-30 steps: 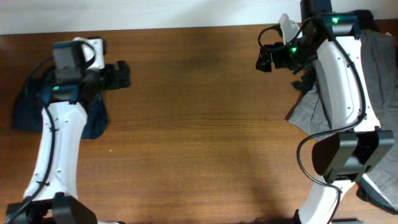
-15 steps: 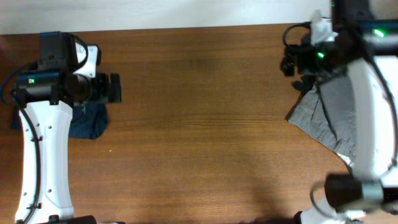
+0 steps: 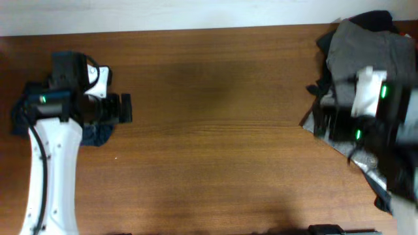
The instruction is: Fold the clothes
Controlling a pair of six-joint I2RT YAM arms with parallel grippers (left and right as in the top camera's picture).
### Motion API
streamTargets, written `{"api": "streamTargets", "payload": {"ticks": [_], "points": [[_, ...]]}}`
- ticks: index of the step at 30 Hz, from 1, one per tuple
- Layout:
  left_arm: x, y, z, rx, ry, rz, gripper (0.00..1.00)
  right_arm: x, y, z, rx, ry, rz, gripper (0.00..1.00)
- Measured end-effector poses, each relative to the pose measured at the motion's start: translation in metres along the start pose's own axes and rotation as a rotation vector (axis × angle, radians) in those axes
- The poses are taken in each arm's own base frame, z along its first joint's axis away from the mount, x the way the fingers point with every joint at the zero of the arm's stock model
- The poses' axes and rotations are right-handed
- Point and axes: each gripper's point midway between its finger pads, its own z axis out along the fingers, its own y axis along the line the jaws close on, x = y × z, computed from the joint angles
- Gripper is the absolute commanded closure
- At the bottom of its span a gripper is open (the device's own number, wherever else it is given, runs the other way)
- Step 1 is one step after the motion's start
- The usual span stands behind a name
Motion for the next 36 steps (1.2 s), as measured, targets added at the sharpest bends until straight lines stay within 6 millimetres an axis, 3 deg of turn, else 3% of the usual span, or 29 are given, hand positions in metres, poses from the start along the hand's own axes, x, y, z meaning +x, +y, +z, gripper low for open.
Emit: {"api": "streamTargets", "payload": {"ticks": [3, 5, 11, 31, 36], "points": [[0.010, 0.000, -0.003, -0.009, -0.083, 0.003, 0.01, 0.034, -0.003, 0.001, 0.003, -0.069, -0.004, 0.01], [0.013, -0.001, -0.017, -0.016, -0.200, 0.011, 0.01, 0.061, -0.005, 0.002, 0.005, -0.116, -0.007, 0.01], [0.007, -0.004, -0.059, -0.029, -0.479, 0.028, 0.01, 0.088, -0.011, 0.000, 0.027, -0.179, -0.009, 0.01], [0.010, -0.004, -0.058, -0.029, -0.481, 0.028, 0.01, 0.093, -0.013, 0.004, 0.035, -0.159, -0.007, 0.01], [0.010, -0.004, -0.058, -0.029, -0.481, 0.028, 0.01, 0.095, -0.005, 0.004, 0.003, -0.159, -0.037, 0.01]]}}
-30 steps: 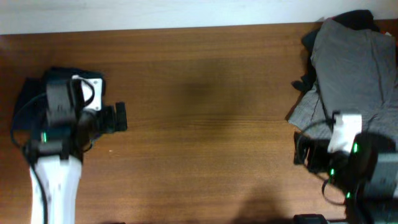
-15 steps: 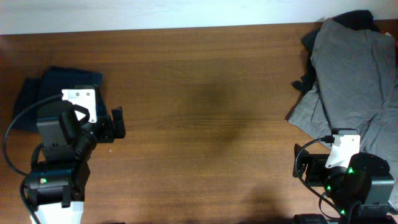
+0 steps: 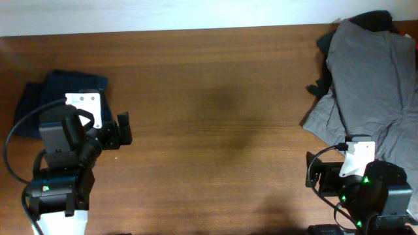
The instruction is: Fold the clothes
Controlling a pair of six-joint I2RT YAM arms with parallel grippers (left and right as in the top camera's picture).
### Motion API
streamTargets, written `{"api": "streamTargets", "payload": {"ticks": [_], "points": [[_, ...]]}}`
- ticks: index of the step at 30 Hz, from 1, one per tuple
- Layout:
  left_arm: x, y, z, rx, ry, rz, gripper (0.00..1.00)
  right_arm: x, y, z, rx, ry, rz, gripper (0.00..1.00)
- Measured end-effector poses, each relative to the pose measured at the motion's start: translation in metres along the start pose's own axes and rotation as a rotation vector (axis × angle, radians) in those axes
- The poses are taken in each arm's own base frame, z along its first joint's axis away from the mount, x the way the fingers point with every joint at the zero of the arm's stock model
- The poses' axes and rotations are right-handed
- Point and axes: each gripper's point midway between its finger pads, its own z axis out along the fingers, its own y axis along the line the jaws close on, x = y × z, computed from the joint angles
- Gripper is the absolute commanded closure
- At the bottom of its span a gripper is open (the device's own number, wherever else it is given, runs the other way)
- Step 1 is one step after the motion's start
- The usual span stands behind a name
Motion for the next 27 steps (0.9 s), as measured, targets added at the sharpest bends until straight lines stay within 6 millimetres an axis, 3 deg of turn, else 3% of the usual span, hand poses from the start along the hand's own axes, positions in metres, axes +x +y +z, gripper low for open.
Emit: {"api": "streamTargets", "payload": {"ticks": [4, 12, 14, 20, 27], "points": [[0.000, 0.000, 0.000, 0.000, 0.001, 0.000, 0.01, 0.015, 0.000, 0.001, -0.006, -0.005, -0.003, 0.01], [0.001, 0.000, 0.001, 0.000, 0.004, 0.000, 0.01, 0.085, -0.004, 0.033, -0.003, 0.041, -0.002, 0.01], [0.001, 0.000, 0.001, 0.000, 0.004, 0.000, 0.01, 0.093, -0.005, 0.038, -0.004, 0.030, -0.003, 0.01], [0.001, 0.000, 0.001, 0.000, 0.004, 0.000, 0.01, 0.076, -0.004, 0.033, -0.013, -0.127, -0.006, 0.01], [0.001, 0.000, 0.001, 0.000, 0.004, 0.000, 0.01, 0.003, 0.001, 0.006, -0.034, -0.495, -0.014, 0.01]]}}
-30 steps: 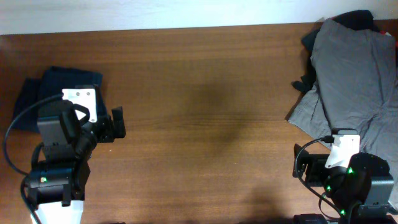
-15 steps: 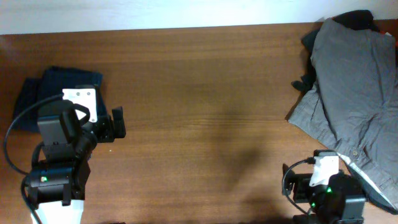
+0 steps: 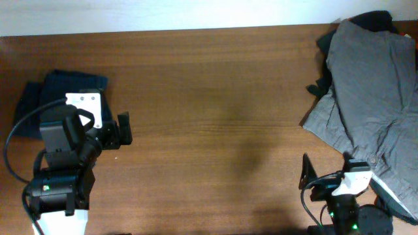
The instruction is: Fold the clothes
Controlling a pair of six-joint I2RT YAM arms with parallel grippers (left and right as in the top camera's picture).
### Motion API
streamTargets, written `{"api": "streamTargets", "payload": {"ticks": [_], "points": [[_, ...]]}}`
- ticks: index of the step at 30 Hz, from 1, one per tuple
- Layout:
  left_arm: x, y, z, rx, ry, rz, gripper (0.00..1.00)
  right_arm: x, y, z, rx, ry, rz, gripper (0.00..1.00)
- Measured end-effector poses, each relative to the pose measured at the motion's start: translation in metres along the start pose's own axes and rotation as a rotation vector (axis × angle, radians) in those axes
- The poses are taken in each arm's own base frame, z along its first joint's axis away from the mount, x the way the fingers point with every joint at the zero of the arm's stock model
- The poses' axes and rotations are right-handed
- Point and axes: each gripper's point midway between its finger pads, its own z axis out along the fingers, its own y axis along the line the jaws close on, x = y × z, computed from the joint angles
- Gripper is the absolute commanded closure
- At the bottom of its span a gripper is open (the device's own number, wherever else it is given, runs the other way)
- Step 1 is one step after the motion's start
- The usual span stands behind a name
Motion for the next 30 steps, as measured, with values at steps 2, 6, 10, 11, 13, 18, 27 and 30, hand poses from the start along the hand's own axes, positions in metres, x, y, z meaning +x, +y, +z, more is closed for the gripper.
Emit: {"api": "streamTargets", "payload": {"ticks": [2, 6, 10, 11, 13, 18, 27, 30], "points": [[0.000, 0.000, 0.000, 0.000, -0.001, 0.000, 0.01, -0.025, 0.001, 0.005, -0.006, -0.128, -0.003, 0.01], [0.000, 0.000, 0.000, 0.000, 0.000, 0.000, 0.01, -0.047, -0.001, 0.019, -0.002, -0.343, -0.005, 0.01], [0.000, 0.000, 0.000, 0.000, 0.000, 0.000, 0.01, -0.016, -0.004, 0.040, 0.003, -0.394, -0.004, 0.01], [0.000, 0.000, 0.000, 0.000, 0.000, 0.000, 0.01, 0.003, -0.005, 0.048, 0.003, -0.352, -0.003, 0.01], [0.000, 0.000, 0.000, 0.000, 0.000, 0.000, 0.01, 0.023, -0.004, 0.056, 0.001, -0.291, 0.000, 0.01], [0.000, 0.000, 0.000, 0.000, -0.001, 0.000, 0.01, 0.066, -0.004, 0.064, 0.013, -0.112, -0.004, 0.01], [0.001, 0.000, 0.000, 0.000, 0.001, 0.000, 0.01, 0.074, -0.005, 0.065, 0.020, -0.080, -0.005, 0.01], [0.001, 0.000, 0.000, 0.000, 0.001, 0.000, 0.01, 0.073, -0.010, 0.065, 0.039, -0.081, -0.003, 0.01]]}}
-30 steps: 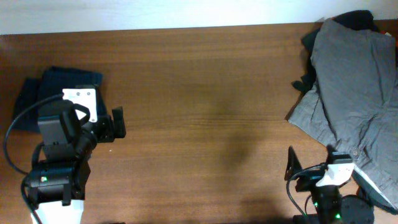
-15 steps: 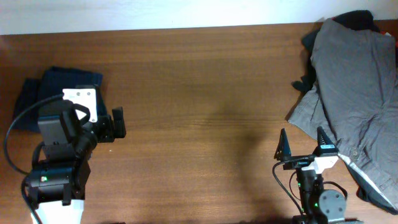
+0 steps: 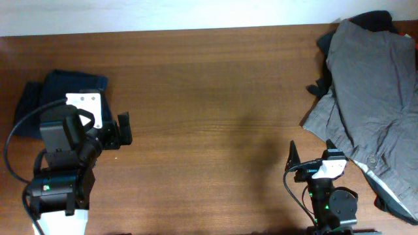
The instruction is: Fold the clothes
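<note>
A folded dark navy garment (image 3: 55, 88) lies at the table's left, partly under my left arm. At the right edge a crumpled grey garment (image 3: 369, 98) sprawls over a black one (image 3: 377, 19). My left gripper (image 3: 124, 128) points right, just right of the navy garment, its fingers spread with nothing between them. The right gripper (image 3: 292, 156) sits near the front edge, left of the grey pile and clear of it. It shows edge-on as a thin dark blade, so its opening is hidden.
The brown wooden table (image 3: 215, 98) runs between the two piles. A white wall strip (image 3: 163, 13) borders the far edge. The right arm's base (image 3: 333, 202) stands at the front edge, close to the grey garment's lower hem.
The right arm has shifted left and a little away from the front edge, its gripper now farther from the grey pile. The left arm and both garments are unchanged.
At first my left arm reached over the navy garment and my right arm, blurred, was over the grey pile. Then both arms were back near the front edge, the navy garment lying folded. Since then only the right arm has moved, lower and then leftward.
</note>
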Controlling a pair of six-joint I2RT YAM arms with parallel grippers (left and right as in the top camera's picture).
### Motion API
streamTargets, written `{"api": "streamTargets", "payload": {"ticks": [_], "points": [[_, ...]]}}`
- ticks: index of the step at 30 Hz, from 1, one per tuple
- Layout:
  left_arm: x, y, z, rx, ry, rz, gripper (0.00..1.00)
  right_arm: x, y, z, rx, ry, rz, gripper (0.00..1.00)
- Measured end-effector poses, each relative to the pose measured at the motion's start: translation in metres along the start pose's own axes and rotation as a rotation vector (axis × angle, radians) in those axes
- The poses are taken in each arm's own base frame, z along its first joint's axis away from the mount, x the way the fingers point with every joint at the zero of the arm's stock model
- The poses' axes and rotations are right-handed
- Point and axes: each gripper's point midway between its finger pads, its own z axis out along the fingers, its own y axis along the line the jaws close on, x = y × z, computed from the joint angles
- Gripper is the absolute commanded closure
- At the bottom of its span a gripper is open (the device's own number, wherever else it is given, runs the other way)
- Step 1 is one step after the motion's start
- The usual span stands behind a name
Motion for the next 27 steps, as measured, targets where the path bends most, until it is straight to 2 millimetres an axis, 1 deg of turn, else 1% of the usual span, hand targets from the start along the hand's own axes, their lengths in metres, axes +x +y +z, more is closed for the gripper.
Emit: {"api": "streamTargets", "payload": {"ticks": [4, 6, 13, 19, 24, 26, 27], "points": [[0.000, 0.000, 0.000, 0.000, 0.000, 0.000, 0.01, -0.001, -0.014, 0.000, 0.058, -0.003, 0.004, 0.01], [0.000, 0.000, 0.000, 0.000, 0.000, 0.000, 0.01, -0.001, -0.017, 0.000, 0.069, -0.004, 0.006, 0.01], [0.000, -0.001, 0.000, 0.002, 0.000, 0.001, 0.01, -0.001, -0.017, 0.000, 0.071, -0.004, 0.005, 0.01], [0.001, -0.014, 0.000, 0.033, 0.003, 0.028, 0.01, -0.001, -0.017, 0.000, 0.071, -0.004, 0.006, 0.01], [0.001, -0.015, 0.001, 0.036, 0.004, 0.031, 0.01, -0.001, -0.017, 0.000, 0.071, -0.003, 0.005, 0.01], [0.005, -0.015, 0.002, 0.037, 0.007, 0.030, 0.01, -0.001, -0.017, 0.000, 0.070, -0.003, 0.006, 0.01], [0.012, -0.015, 0.002, 0.037, 0.015, 0.030, 0.01, -0.001, -0.017, 0.000, 0.071, -0.003, 0.005, 0.01]]}}
